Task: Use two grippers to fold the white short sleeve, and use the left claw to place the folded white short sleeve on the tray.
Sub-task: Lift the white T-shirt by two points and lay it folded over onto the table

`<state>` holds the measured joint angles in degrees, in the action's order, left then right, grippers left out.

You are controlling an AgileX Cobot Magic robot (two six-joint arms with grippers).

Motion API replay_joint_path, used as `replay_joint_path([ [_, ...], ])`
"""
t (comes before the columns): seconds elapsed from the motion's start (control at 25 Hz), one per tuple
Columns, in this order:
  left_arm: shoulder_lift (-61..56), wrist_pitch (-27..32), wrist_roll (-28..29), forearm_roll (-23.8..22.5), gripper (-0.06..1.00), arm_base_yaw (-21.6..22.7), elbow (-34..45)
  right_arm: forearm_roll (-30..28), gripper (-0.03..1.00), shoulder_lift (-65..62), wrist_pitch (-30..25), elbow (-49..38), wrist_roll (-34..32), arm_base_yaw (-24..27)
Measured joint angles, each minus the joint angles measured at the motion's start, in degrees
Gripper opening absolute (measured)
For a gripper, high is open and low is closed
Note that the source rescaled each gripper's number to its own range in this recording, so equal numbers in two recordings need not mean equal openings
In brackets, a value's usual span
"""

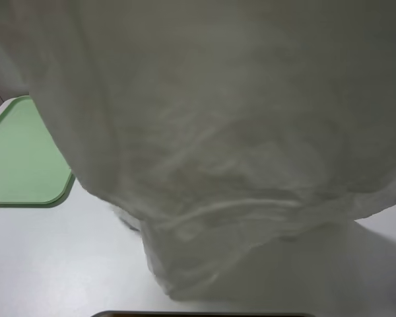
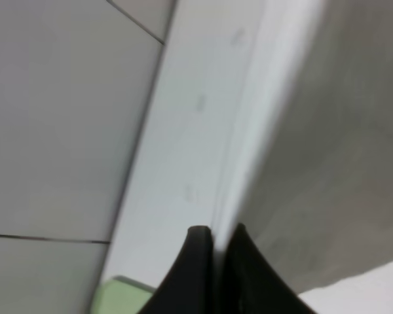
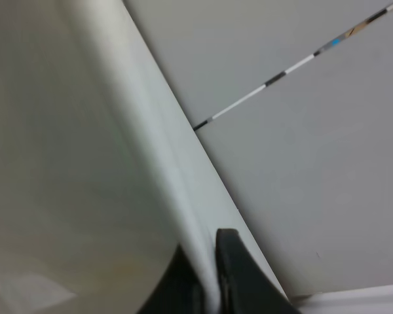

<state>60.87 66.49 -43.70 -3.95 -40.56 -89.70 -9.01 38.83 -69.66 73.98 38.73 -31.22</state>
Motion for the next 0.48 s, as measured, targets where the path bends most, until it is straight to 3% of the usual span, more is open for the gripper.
replay_joint_path([
  [0.48,-6.9,0.0,3.2,0.3,0.0,-0.1,6.9,1.4,0.0,0.2,0.0,0.0,-1.3,0.0],
])
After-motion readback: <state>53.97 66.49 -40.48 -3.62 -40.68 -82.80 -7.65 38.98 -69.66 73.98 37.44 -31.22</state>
